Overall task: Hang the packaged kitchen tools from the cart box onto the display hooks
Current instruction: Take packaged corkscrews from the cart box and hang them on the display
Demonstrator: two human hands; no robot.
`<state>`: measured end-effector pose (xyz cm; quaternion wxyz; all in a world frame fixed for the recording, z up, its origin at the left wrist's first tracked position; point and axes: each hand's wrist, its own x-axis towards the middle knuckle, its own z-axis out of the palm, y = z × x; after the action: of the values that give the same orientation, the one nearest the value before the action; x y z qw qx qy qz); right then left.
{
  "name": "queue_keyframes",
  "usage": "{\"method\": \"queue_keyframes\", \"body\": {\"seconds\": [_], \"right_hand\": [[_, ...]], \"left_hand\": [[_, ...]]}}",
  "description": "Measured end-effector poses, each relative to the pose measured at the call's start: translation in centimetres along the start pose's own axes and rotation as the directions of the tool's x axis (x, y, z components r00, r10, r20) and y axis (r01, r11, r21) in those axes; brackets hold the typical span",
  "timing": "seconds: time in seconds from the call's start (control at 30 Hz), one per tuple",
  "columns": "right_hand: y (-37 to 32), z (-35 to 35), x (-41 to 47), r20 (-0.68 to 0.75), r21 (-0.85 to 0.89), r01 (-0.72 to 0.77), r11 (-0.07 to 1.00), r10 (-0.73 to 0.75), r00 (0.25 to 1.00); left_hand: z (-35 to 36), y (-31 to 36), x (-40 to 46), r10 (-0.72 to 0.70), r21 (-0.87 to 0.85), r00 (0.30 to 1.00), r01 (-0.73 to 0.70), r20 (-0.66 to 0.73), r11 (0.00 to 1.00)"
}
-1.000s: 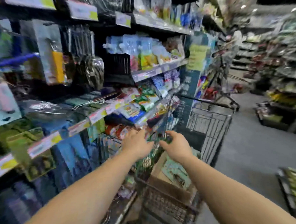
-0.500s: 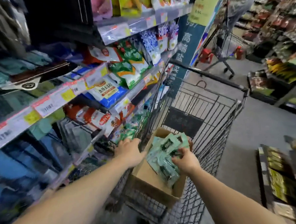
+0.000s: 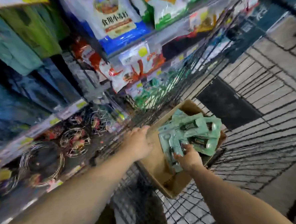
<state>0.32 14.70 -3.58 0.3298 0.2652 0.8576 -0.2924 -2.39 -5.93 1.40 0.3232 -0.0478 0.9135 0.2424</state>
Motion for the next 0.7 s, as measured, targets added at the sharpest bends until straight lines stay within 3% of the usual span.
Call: {"method": "queue_keyframes", "body": {"seconds": [0.17, 0.37, 0.57, 0.7], "right_hand": [[2.1, 0.5, 5.6, 0.059, 0.022, -0.013, 1.000, 0.011, 0.998], [4.0, 3.6, 9.5, 0.062, -0.055, -0.014, 0.998, 0.017, 0.998], [4.4, 5.0, 11.6, -0.060, -0.246, -0.025, 0.969, 0.010, 0.998], [4.0, 4.1, 11.3, 0.099, -0.076, -0.045, 0.996, 0.053, 0.994]], "left_hand": [[5.0, 2.0, 3.3, -0.089, -0.123, 0.995, 0.095, 0.052, 0.988], [8.9, 2.0, 5.1, -0.185, -0.117, 0.979, 0.194, 0.084, 0.974], [11.8, 1.0, 6.0, -0.241, -0.240, 0.966, 0.256, 0.091, 0.936], [12.7, 1.5, 6.0, -0.317, -0.381, 0.935, 0.355, 0.160, 0.853]]}}
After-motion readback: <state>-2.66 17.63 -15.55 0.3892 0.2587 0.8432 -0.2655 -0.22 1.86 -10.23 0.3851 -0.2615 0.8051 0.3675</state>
